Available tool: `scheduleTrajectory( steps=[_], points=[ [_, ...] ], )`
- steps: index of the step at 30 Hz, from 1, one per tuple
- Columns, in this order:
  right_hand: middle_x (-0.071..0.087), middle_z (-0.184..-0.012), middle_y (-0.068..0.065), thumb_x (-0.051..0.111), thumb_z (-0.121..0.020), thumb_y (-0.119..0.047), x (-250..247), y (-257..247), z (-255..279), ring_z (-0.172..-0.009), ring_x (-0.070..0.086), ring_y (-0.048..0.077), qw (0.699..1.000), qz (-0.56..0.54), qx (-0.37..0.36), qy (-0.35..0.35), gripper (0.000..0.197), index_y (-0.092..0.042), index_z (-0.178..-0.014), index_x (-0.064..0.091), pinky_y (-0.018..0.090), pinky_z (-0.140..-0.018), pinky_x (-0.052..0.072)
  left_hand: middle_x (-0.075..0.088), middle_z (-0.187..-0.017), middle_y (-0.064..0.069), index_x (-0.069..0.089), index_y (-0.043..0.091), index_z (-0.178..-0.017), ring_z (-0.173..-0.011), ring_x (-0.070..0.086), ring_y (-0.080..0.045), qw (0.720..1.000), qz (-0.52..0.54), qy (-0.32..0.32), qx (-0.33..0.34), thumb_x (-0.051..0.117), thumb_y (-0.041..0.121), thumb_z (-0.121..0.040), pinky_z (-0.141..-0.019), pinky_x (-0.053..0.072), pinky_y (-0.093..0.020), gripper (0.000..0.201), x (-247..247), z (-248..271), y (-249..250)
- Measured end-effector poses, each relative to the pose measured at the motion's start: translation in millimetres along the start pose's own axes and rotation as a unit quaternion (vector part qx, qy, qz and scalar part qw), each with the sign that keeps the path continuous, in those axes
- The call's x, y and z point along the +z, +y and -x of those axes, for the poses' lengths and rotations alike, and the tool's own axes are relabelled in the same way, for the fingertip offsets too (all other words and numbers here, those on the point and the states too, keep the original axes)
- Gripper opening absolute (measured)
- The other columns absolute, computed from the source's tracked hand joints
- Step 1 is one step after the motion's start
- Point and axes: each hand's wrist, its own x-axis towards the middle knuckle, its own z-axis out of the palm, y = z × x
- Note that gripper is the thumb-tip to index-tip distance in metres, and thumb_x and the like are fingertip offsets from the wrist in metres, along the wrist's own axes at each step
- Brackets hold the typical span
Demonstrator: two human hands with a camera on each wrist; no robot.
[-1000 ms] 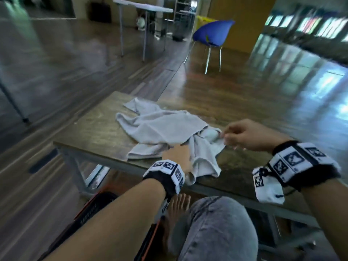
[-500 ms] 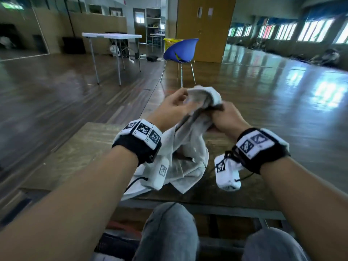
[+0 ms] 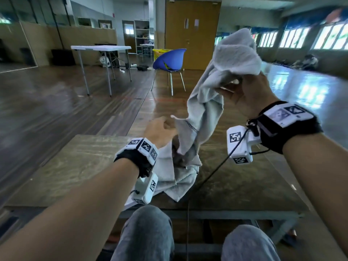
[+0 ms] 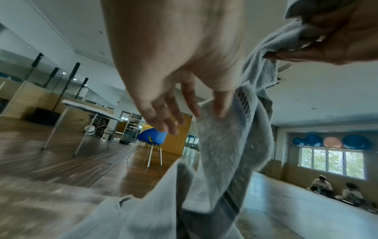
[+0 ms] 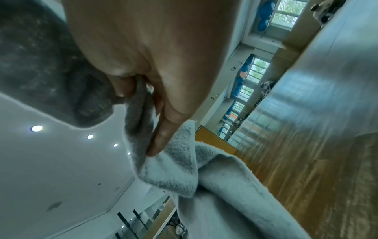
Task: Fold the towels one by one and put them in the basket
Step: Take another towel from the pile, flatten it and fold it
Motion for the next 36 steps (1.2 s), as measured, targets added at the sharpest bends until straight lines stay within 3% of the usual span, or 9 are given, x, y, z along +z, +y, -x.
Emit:
scheduleTrajectory(
  steps=[4,10,15,18,23,26,30,33,36],
  points=[
    [0.065,-0.114,0.019,0.058,-0.099,-0.012,-11,-6,6,-0.098,0.071,0.034,0.999,0.011,0.003,-0.031,0.040,0.001,-0.136,0.051,0.050,-0.088,0.059,0.067,-0.114,0.006,0.058,0.020,-0.125,-0.099,0.065,-0.010,0.986,0.043,-0.147,0.069,0.080,0.059,-0.068,-0.083,0.054,-0.027,0.073,22,3,43],
    [0.068,-0.111,0.014,0.057,-0.099,-0.011,-39,17,0,-0.109,0.067,0.034,0.986,0.144,-0.017,0.077,0.021,-0.006,-0.119,0.061,0.044,-0.091,0.058,0.071,-0.099,-0.016,0.069,0.001,-0.099,-0.090,0.067,-0.033,0.995,-0.027,-0.096,-0.027,0.060,0.039,-0.091,-0.065,0.045,-0.029,0.040,77,-9,71],
    [0.066,-0.078,0.003,0.070,-0.090,-0.024,-109,77,29,-0.061,0.060,0.009,0.848,0.502,0.166,0.031,0.020,-0.005,-0.098,0.067,0.020,-0.055,0.049,0.069,-0.083,-0.026,0.073,-0.001,-0.079,-0.082,0.067,-0.039,0.986,0.078,-0.116,-0.087,0.061,0.029,-0.089,-0.064,0.044,-0.030,0.034,109,-15,54],
    [0.059,-0.126,0.018,0.075,-0.084,-0.041,-140,116,59,-0.106,0.061,0.028,0.743,0.628,0.232,0.002,0.077,0.001,-0.138,0.040,0.029,-0.081,0.048,0.059,-0.066,-0.010,0.060,0.013,-0.059,-0.074,0.058,-0.028,0.977,0.123,-0.153,-0.086,0.065,0.024,-0.086,-0.067,0.046,-0.034,0.029,130,-11,47],
    [0.047,-0.143,0.012,0.073,-0.080,-0.039,-149,164,93,-0.115,0.055,0.028,0.816,0.556,0.154,0.026,0.093,-0.039,-0.152,0.014,0.044,-0.092,0.047,0.075,-0.102,-0.009,0.074,0.027,-0.101,-0.092,0.069,-0.022,0.933,0.196,-0.301,0.007,0.067,0.018,-0.087,-0.090,0.054,-0.040,0.018,158,4,57],
    [0.046,-0.136,0.009,0.071,-0.082,-0.035,-154,177,103,-0.103,0.055,0.027,0.826,0.548,0.085,0.098,0.095,-0.060,-0.145,0.004,0.043,-0.080,0.048,0.074,-0.102,0.002,0.068,0.032,-0.114,-0.085,0.067,-0.005,0.901,0.213,-0.374,0.049,0.065,0.014,-0.090,-0.074,0.052,-0.014,0.030,168,9,63],
    [0.060,-0.123,0.001,0.072,-0.077,-0.029,-173,161,97,-0.110,0.059,0.025,0.832,0.541,0.001,0.125,0.072,-0.054,-0.135,0.037,0.039,-0.084,0.049,0.068,-0.091,0.020,0.061,0.021,-0.132,-0.078,0.062,0.017,0.880,0.190,-0.425,0.094,0.074,0.016,-0.087,-0.068,0.043,0.000,0.047,171,18,68],
    [0.065,-0.091,-0.006,0.070,-0.074,-0.028,-186,148,90,-0.090,0.061,0.019,0.800,0.586,-0.008,0.130,0.022,-0.036,-0.090,0.058,0.032,-0.067,0.043,0.068,-0.100,0.025,0.058,0.027,-0.133,-0.094,0.062,0.014,0.862,0.154,-0.462,0.137,0.080,0.018,-0.080,-0.076,0.044,-0.001,0.058,171,24,73],
    [0.067,-0.079,-0.004,0.063,-0.079,-0.028,-193,145,84,-0.083,0.062,0.020,0.797,0.585,0.028,0.150,0.009,-0.034,-0.085,0.065,0.031,-0.064,0.045,0.063,-0.120,0.014,0.051,0.030,-0.139,-0.109,0.060,0.002,0.885,0.048,-0.403,0.229,0.085,0.020,-0.074,-0.093,0.048,-0.017,0.075,178,24,74]
  ],
)
